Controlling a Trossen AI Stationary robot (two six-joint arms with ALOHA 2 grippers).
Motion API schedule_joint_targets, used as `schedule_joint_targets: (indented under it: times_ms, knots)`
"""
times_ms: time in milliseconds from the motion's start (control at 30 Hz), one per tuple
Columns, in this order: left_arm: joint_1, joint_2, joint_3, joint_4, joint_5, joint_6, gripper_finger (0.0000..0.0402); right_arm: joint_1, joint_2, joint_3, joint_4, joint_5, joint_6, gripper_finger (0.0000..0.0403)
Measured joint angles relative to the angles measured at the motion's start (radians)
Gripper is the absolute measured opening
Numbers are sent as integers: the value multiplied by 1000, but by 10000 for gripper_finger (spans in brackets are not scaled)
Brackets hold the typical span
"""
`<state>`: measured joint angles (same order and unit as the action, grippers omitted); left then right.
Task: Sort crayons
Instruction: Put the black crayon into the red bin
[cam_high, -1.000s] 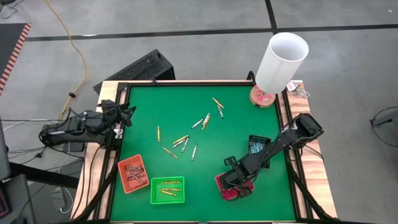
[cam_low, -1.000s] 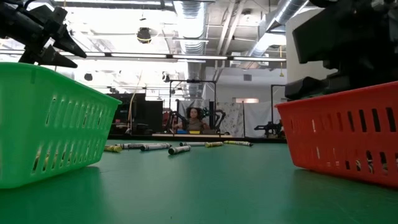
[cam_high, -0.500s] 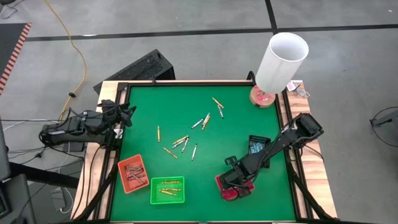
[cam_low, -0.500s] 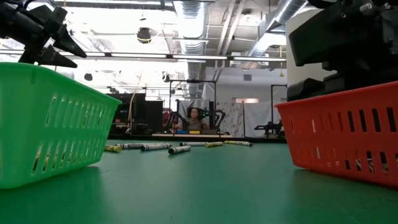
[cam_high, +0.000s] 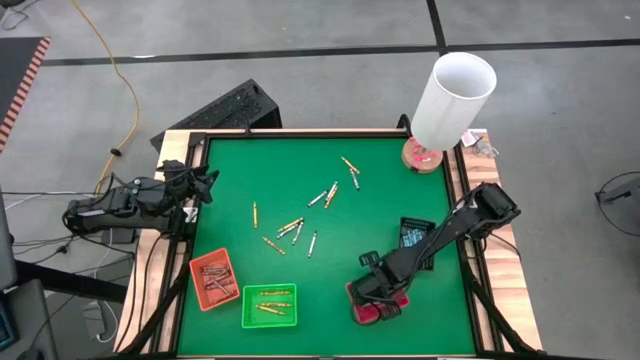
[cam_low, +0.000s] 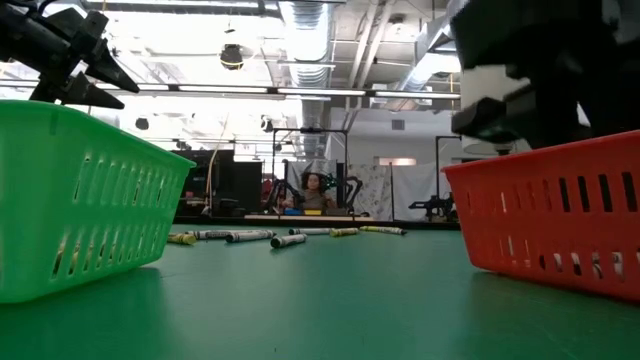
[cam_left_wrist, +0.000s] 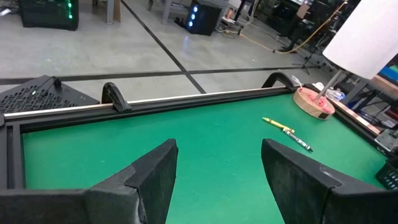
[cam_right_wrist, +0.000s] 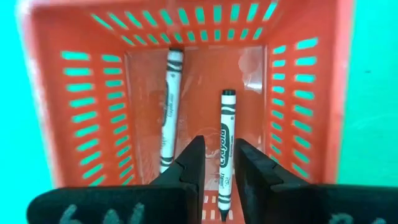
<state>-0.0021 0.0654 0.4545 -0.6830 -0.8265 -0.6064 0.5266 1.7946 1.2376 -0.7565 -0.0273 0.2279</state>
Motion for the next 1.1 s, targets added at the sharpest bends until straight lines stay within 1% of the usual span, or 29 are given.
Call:
schedule_joint_targets:
  times_ms: [133, 300, 400, 500, 633, 700, 800, 900, 1000, 1100]
  knots:
    - [0, 0, 0, 0, 0, 0, 223, 0, 0, 68, -104, 0, -6, 82]
    - [0, 0, 0, 0, 0, 0, 223, -15, 0, 174, -239, 26, -75, 82]
    - [0, 0, 0, 0, 0, 0, 223, -50, 0, 233, -285, 47, -95, 82]
    - [0, 0, 0, 0, 0, 0, 223, -110, -1, 276, -316, 51, -102, 82]
    - [0, 0, 0, 0, 0, 0, 223, -218, -6, 294, -349, 52, -94, 82]
    - [0, 0, 0, 0, 0, 0, 223, -277, -19, 284, -357, 52, -141, 82]
    - [0, 0, 0, 0, 0, 0, 223, -383, -61, 253, -349, 56, -200, 82]
    - [0, 0, 0, 0, 6, 0, 223, -513, -118, 189, -302, 62, -203, 82]
    - [0, 0, 0, 0, 6, 0, 223, -646, -174, 102, -226, 132, -152, 82]
    - [0, 0, 0, 0, 6, 2, 223, -768, -203, 30, -164, 164, -56, 82]
